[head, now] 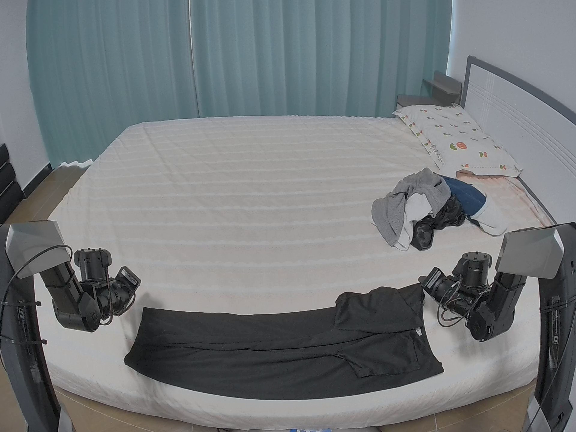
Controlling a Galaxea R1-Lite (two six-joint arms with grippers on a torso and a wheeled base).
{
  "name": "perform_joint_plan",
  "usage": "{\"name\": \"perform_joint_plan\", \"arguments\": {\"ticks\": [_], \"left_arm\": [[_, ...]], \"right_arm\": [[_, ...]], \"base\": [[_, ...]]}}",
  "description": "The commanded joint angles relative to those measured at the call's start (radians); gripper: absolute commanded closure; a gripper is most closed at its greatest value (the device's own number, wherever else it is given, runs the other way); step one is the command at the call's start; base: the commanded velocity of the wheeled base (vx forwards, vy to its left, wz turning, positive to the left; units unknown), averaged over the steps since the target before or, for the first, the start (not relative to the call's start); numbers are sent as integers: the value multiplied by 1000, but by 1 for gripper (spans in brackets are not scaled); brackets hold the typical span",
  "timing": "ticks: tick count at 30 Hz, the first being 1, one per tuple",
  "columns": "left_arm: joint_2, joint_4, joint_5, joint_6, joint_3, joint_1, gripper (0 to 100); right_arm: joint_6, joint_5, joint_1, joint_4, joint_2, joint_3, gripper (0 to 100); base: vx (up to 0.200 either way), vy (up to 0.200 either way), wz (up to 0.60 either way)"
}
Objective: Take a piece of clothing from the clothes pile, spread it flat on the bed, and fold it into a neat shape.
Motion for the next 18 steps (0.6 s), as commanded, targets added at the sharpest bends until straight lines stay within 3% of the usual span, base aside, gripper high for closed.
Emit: {"name": "perform_joint_plan", "arguments": {"ticks": [1,2,3,10,18], "left_arm": [[-11,7,-5,6,10,-2,100],[-13,8,-6,11,13,-2,100],[-16,8,-9,16,15,-1,0],[-32,7,-112,158,107,-18,0],[-23,7,-112,221,113,-76,0]], "right_arm": [[-1,1,-4,-6,17,-2,100],[1,1,-2,-6,20,0,100],[1,1,-1,-6,21,1,100],[-1,3,5,-6,23,3,100],[1,3,8,-6,23,3,100]], "base": [[0,0,0],[0,0,0],[0,0,0],[0,0,0],[0,0,0]]}}
